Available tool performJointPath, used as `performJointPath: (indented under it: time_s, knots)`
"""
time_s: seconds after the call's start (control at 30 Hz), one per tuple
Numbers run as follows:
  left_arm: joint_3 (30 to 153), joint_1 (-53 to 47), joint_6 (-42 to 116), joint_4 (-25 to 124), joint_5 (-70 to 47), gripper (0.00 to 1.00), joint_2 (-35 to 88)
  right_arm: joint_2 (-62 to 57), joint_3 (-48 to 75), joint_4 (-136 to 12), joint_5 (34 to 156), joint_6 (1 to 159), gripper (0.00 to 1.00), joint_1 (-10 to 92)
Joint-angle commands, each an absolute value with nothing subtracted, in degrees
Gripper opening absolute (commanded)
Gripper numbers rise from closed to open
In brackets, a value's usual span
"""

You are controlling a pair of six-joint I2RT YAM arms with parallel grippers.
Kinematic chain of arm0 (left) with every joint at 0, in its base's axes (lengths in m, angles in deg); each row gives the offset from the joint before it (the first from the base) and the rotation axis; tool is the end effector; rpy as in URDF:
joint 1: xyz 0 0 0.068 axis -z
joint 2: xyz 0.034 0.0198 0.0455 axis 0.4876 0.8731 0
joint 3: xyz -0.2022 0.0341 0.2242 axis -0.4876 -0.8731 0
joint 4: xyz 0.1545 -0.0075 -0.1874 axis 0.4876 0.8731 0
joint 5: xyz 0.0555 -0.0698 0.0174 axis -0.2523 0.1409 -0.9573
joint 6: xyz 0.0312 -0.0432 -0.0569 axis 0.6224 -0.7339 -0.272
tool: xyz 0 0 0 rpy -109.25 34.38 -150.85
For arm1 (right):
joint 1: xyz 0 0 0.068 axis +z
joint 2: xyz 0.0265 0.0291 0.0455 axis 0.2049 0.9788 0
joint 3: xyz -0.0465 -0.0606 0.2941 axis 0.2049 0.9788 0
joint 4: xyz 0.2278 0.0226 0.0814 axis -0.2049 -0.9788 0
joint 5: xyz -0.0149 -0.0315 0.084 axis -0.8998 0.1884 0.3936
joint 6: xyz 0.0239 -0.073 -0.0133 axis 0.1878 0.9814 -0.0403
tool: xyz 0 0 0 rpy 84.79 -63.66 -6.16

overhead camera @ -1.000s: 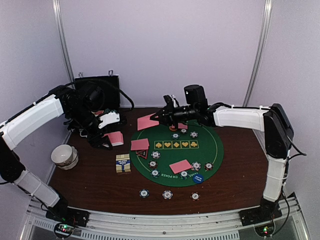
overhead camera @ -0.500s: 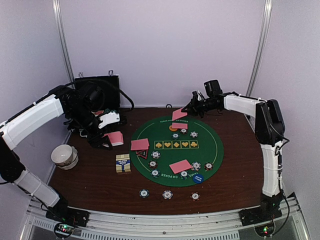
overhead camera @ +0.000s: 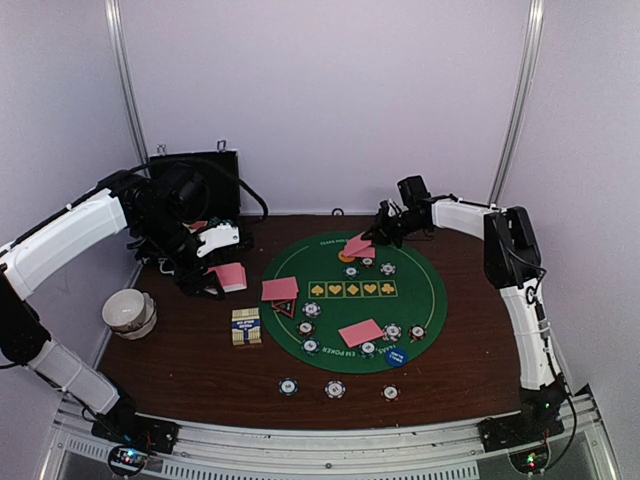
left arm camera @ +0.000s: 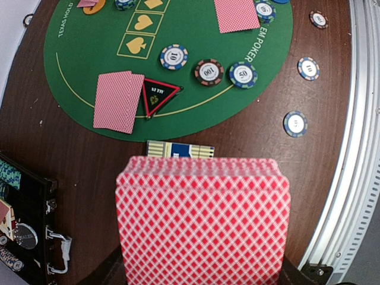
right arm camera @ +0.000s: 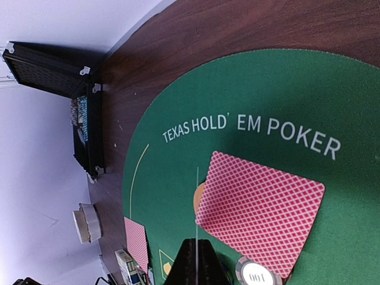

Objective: Distribute texas hold em gaming equipment

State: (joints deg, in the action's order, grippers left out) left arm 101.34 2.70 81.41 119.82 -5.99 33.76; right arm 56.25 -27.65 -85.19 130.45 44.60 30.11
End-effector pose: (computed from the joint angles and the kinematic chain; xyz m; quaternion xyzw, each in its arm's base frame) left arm 0.2121 -0.1507 0.3344 0.5431 0.8115 -0.1154 0.1820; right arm 0.5181 0.2190 0.1816 0.0491 0.8747 0.4663 0.1226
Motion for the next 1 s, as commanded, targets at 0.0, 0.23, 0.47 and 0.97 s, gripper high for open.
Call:
performJointPath:
  time_s: [0.0,0.23,0.47,0.97]
  knots:
    - [102.7,2.6,82.5,119.7,-5.7,0.00,32.4,58.8,-31.4,-85.9,127.9,45.6,0.04,30.0]
    - [102.7,2.6,82.6,120.1,-5.8,0.00,32.4,60.0,-34.4,-90.3,125.5,48.9,0.24,30.2]
    - [102.5,2.6,82.8,120.1,-6.0,0.00,32.2,55.5,-34.0,-95.8,121.1,54.0,0.39,30.6]
    - [102.7,2.6,82.7,120.2,-5.5,0.00,32.3,35.1,-16.0,-86.7,118.4,54.4,0.58,35.7]
